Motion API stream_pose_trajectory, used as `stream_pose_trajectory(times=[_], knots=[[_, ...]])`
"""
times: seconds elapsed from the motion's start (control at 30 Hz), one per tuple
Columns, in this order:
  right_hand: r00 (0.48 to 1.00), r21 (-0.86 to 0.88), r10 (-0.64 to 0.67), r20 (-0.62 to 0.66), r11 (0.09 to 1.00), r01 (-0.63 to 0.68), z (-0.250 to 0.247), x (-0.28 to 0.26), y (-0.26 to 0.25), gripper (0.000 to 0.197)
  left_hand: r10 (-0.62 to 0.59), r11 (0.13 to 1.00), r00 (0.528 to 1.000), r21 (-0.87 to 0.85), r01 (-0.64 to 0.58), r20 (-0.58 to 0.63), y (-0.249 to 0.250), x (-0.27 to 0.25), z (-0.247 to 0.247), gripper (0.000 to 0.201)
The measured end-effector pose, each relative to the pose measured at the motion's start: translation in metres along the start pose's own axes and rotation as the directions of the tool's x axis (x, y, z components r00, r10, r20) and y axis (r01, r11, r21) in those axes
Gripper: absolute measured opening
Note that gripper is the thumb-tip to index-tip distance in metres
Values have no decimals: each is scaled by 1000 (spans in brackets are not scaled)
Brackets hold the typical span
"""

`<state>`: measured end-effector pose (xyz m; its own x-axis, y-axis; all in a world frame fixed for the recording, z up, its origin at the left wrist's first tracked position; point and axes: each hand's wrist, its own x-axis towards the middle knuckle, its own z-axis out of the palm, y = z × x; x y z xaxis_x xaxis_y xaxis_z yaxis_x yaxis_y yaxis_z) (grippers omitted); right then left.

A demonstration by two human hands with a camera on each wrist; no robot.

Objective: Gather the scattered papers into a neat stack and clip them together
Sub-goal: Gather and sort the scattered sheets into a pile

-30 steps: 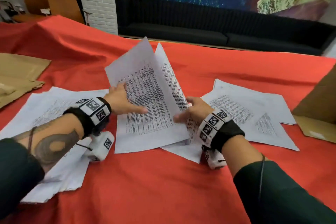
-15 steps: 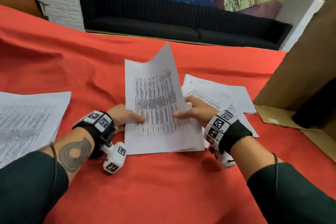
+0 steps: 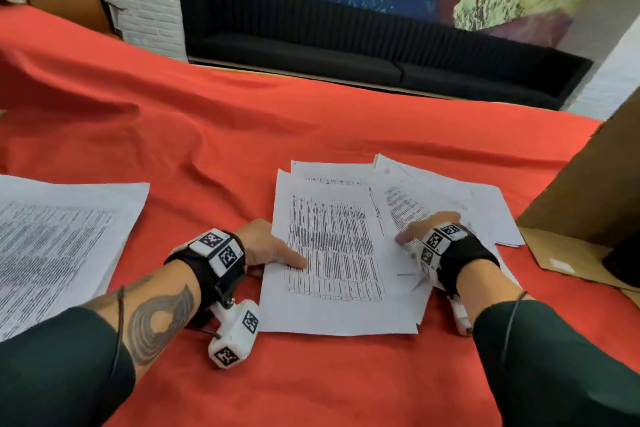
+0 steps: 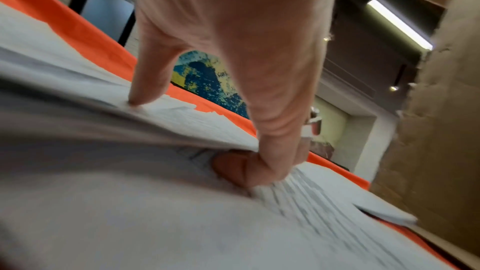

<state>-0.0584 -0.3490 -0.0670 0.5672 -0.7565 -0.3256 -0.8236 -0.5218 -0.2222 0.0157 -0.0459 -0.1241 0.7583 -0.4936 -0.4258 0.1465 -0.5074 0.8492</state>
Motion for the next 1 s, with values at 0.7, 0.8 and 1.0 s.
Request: stream_pose_trajectory(times=[0.7, 0.8, 1.0], knots=[[833, 506, -493, 251, 800, 321, 17, -56, -61, 104, -31, 992, 998, 120, 39, -62, 15, -11, 4, 50], [950, 243, -311, 8, 923, 300, 24, -37, -47, 50, -103, 994, 994, -28, 102, -21, 16, -13, 4, 46], [972, 253, -58, -227, 960, 116, -7, 5, 37, 60, -192, 972, 980, -124, 198, 59, 18, -13, 4, 46]])
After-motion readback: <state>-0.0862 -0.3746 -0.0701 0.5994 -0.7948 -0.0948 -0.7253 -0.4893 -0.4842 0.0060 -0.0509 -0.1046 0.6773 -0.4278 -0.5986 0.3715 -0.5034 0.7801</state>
